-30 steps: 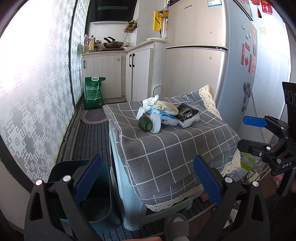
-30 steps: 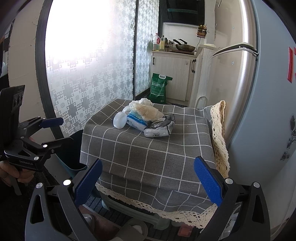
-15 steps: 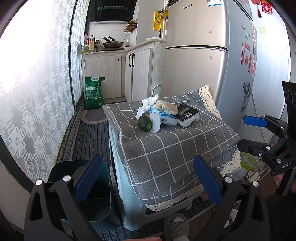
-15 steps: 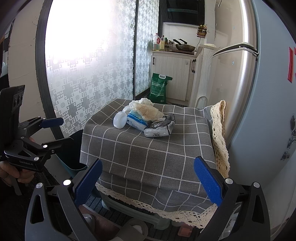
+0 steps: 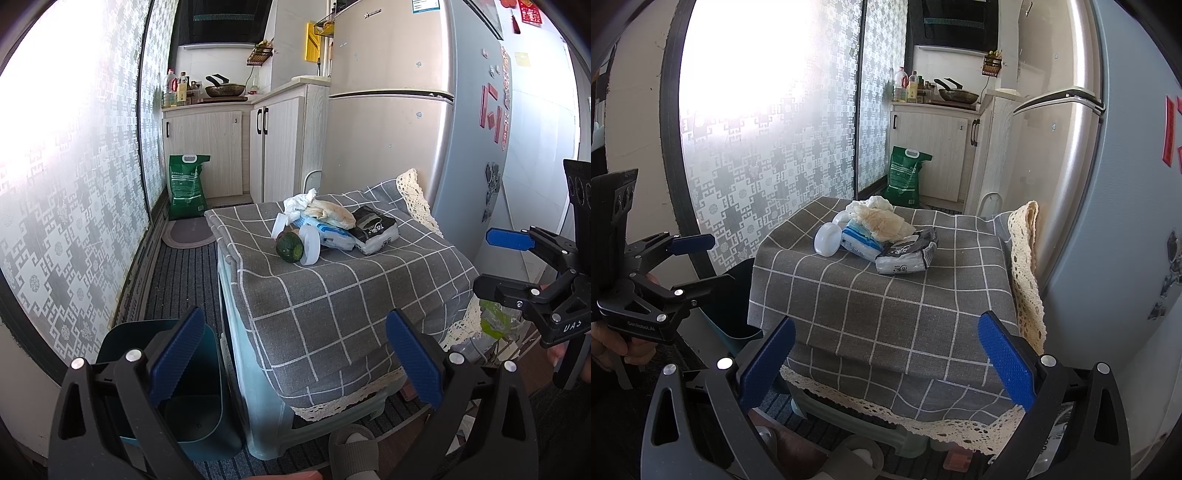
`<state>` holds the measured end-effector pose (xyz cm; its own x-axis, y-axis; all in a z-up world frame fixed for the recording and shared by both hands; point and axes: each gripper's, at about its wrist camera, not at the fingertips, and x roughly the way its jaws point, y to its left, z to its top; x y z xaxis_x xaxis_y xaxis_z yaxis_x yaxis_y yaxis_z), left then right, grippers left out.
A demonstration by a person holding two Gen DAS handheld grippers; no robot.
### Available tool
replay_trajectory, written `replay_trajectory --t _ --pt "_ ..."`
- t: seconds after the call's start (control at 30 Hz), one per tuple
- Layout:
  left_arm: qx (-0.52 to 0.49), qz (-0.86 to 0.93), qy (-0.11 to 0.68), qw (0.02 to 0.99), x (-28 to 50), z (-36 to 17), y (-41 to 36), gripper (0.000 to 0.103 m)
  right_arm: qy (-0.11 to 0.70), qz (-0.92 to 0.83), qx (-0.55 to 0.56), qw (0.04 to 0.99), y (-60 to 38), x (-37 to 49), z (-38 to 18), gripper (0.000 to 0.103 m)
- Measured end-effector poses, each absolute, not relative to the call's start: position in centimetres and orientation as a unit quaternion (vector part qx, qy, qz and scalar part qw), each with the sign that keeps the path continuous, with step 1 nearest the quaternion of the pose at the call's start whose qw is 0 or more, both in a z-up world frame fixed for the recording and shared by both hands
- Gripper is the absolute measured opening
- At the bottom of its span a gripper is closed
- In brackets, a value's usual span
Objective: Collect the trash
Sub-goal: 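Grasp the black snack bag with the right tool while the left tool grasps the white plastic cup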
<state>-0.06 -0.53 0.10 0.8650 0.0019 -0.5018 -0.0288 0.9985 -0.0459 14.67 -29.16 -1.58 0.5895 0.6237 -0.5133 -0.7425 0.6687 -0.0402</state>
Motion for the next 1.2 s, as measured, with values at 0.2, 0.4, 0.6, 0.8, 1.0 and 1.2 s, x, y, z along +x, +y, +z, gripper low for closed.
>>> replay_trajectory --t 0.2,0.4,0.6,0.8,1.0,1.2 --pt "-0.021 0.007 0.255 0.967 -0.2 0.1 -0.3 0.100 0.240 0.396 -0.125 0.877 -29.0 14.6 -1.3 0.100" --pt "-0.036 -0.008 0.235 0.971 -0.4 0.9 0.4 0.085 0.247 0.415 -0.120 0.867 -28.7 14.9 -1.0 0.081" --pt "-0.043 -0.042 0.236 0.970 1.3 1.6 0.1 0.071 0.239 0.424 -0.118 0.865 -28.0 15.5 -0.2 0.067" --pt "-0.030 -0.051 0.259 0.964 4.2 1.2 -0.7 0.056 0.246 0.421 -0.117 0.865 -27.4 16.9 0.3 0.047" --pt "-0.015 -0.049 0.283 0.958 7.7 0.2 -1.2 0.052 0.267 0.414 -0.114 0.863 -27.5 18.6 -0.5 0.037" --pt "-0.011 -0.038 0.308 0.951 9.7 -0.9 -1.3 0.042 0.277 0.408 -0.104 0.864 -27.9 20.4 -0.9 0.031"
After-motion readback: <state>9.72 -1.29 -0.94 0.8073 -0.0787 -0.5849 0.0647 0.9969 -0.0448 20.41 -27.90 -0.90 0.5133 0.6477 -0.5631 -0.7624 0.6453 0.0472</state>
